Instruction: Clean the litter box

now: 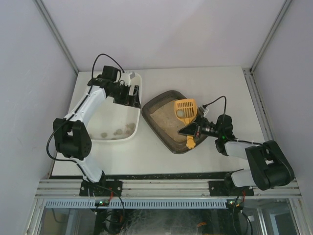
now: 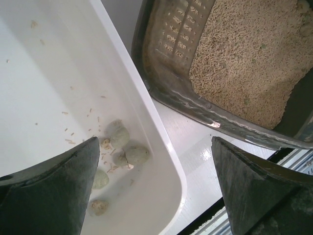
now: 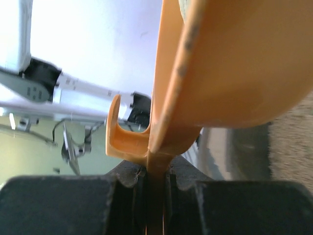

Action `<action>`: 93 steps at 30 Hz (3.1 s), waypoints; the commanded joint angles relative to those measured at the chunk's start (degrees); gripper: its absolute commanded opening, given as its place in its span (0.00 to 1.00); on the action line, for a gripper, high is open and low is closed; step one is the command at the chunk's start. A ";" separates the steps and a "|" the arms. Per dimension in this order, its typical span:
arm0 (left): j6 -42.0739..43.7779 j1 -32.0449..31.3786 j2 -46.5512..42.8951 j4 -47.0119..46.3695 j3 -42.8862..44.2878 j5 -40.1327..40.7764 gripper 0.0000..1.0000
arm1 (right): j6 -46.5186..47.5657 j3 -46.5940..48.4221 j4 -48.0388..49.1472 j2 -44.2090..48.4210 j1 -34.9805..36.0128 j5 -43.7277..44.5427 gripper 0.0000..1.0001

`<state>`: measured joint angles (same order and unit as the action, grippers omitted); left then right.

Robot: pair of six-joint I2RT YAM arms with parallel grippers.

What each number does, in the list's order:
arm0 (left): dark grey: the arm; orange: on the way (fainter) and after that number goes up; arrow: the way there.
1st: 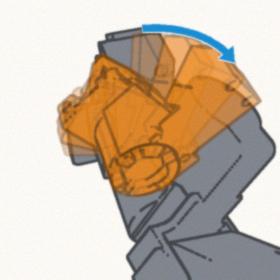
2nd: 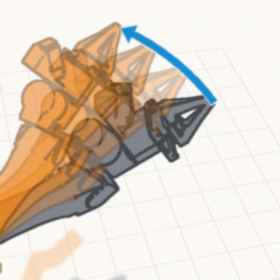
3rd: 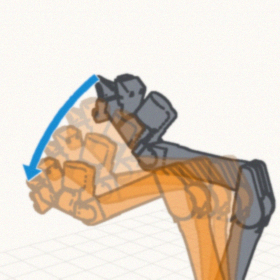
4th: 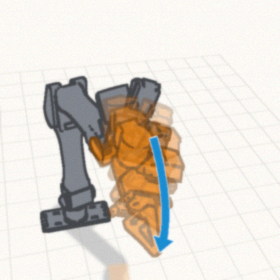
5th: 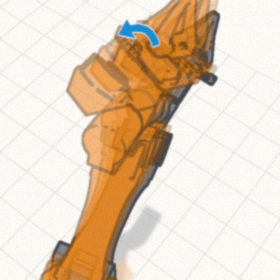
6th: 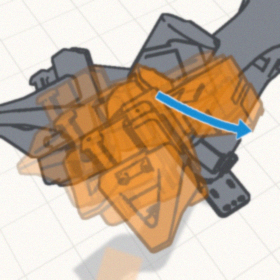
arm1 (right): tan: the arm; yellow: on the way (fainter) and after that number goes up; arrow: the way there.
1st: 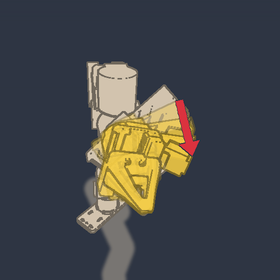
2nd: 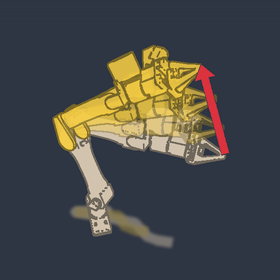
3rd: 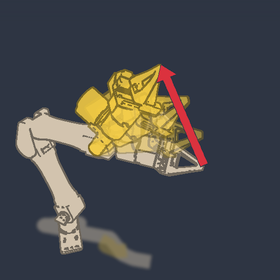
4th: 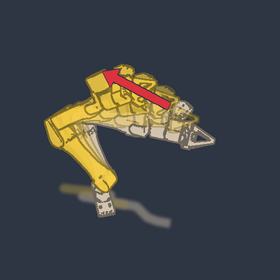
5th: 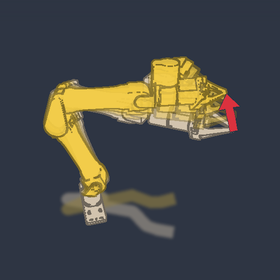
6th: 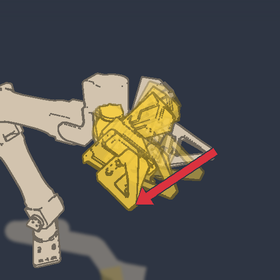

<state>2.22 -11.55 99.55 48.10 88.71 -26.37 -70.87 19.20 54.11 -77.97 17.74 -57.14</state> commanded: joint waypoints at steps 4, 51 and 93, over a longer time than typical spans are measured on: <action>3.78 -0.13 -5.54 0.68 -1.92 1.42 1.00 | 3.29 1.14 -2.47 -1.11 -0.21 0.12 0.00; 8.35 30.43 -10.60 16.96 4.90 5.39 1.00 | 47.53 76.64 -96.04 -31.49 30.76 32.95 0.00; 13.07 -7.57 29.40 19.09 51.74 1.13 1.00 | 48.47 56.71 -111.71 2.95 10.91 33.30 0.00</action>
<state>14.66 -13.69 125.16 69.65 135.41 -24.64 -18.63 83.18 -54.81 -78.35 30.11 -5.56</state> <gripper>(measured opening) 0.996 0.088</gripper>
